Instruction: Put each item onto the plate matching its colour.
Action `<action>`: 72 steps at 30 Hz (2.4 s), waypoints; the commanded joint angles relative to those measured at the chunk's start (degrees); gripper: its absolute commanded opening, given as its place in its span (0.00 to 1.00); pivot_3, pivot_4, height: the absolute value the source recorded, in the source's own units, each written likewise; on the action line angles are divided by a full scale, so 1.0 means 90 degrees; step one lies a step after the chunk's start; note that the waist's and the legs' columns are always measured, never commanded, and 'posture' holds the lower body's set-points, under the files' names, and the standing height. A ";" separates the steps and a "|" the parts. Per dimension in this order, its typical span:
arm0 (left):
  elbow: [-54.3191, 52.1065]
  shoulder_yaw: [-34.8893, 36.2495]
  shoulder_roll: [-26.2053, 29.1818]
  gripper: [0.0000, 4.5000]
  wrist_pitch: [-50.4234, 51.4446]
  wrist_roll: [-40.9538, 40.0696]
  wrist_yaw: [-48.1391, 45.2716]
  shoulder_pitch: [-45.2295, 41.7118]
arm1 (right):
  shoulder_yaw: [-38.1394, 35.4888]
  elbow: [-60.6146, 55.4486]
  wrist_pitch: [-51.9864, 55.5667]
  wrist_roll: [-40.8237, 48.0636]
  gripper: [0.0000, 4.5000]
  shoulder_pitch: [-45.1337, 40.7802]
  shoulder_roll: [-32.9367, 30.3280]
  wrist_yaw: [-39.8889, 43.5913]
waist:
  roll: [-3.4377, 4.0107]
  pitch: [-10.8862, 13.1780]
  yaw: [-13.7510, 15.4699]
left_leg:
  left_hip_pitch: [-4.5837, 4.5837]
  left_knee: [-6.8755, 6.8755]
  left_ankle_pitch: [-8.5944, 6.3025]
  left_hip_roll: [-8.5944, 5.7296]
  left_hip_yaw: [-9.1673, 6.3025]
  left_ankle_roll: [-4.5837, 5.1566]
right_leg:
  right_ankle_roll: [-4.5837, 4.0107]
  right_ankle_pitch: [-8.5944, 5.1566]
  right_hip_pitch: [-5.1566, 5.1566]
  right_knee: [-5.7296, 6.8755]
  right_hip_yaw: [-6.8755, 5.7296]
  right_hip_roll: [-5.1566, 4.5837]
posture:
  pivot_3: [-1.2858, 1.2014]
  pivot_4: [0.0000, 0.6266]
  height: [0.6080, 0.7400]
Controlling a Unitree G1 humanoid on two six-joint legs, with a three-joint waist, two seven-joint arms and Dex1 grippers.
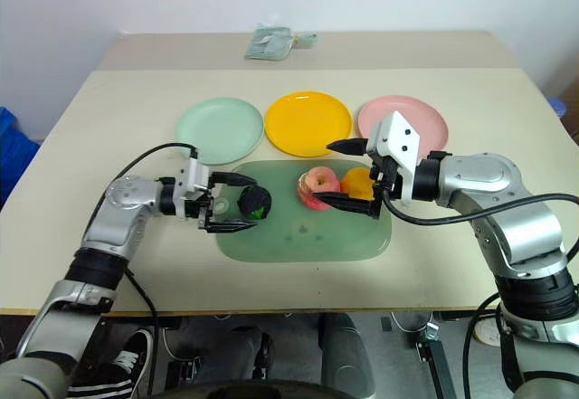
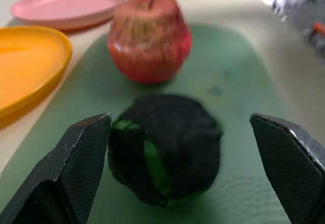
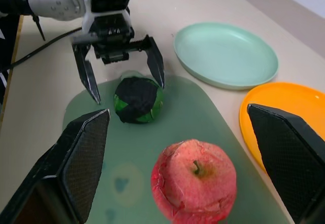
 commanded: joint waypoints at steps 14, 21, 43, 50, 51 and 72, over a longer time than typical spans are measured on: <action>0.1428 -0.0020 -0.0432 0.83 -0.1121 0.0209 -0.0110 -0.0764 | -0.0505 -0.0489 -0.0230 -0.0112 1.00 0.0438 -0.0104 -0.0539 | 0.0000 0.0000 -0.0023 | 0.0001 0.0000 -0.0017 0.0001 0.0000 0.0032 | 0.0000 0.0000 0.0000 0.0002 0.0000 0.0001 | 0.52 0.24 1.00; 0.2272 0.0852 -0.0712 0.83 -0.1173 0.0104 0.1656 -0.1581 | -0.0507 -0.0380 -0.0221 -0.0149 1.00 0.0291 0.0048 -0.0862 | -0.0002 0.0001 0.0011 | 0.0000 0.0004 -0.0017 0.0001 -0.0001 0.0032 | 0.0001 0.0000 0.0000 0.0002 0.0000 0.0001 | 0.52 0.24 1.00; 0.4133 0.1704 -0.0882 0.99 -0.0872 0.0593 0.4963 -0.2675 | -0.0407 -0.0381 -0.0203 -0.0217 1.00 0.0140 0.0067 -0.0991 | -0.0004 0.0001 0.0110 | -0.0004 0.0004 -0.0001 -0.0006 0.0001 0.0003 | 0.0002 0.0001 0.0000 -0.0002 -0.0001 0.0000 | 0.52 0.24 1.00; 0.2740 0.2069 -0.0783 0.99 -0.0171 -0.0622 0.2838 -0.2503 | -0.0324 -0.0352 0.0458 0.0069 1.00 0.0003 0.0099 -0.1107 | -0.0004 0.0001 0.0102 | -0.0003 0.0004 0.0000 -0.0002 -0.0001 0.0000 | 0.0002 0.0001 0.0000 0.0002 -0.0001 0.0000 | 0.52 0.24 1.00; 0.2282 0.2029 -0.0692 0.99 0.0210 -0.0902 0.2232 -0.2324 | -0.0209 -0.0296 0.0599 0.0000 1.00 -0.0067 0.0146 -0.1228 | -0.0003 0.0001 0.0091 | -0.0004 0.0004 0.0000 -0.0002 -0.0001 0.0000 | 0.0002 0.0001 0.0000 0.0002 -0.0001 0.0001 | 0.52 0.24 1.00; -0.1790 0.1516 0.0873 1.00 0.3567 -0.2145 -0.0110 0.0062 | 0.1322 0.1131 0.1792 -0.0753 0.80 -0.0960 0.1069 -0.1543 | -0.0001 0.0000 -0.0057 | -0.0005 -0.0002 0.0000 0.0000 -0.0005 -0.0001 | 0.0000 0.0000 -0.0008 0.0001 0.0000 0.0003 | 0.52 0.24 1.00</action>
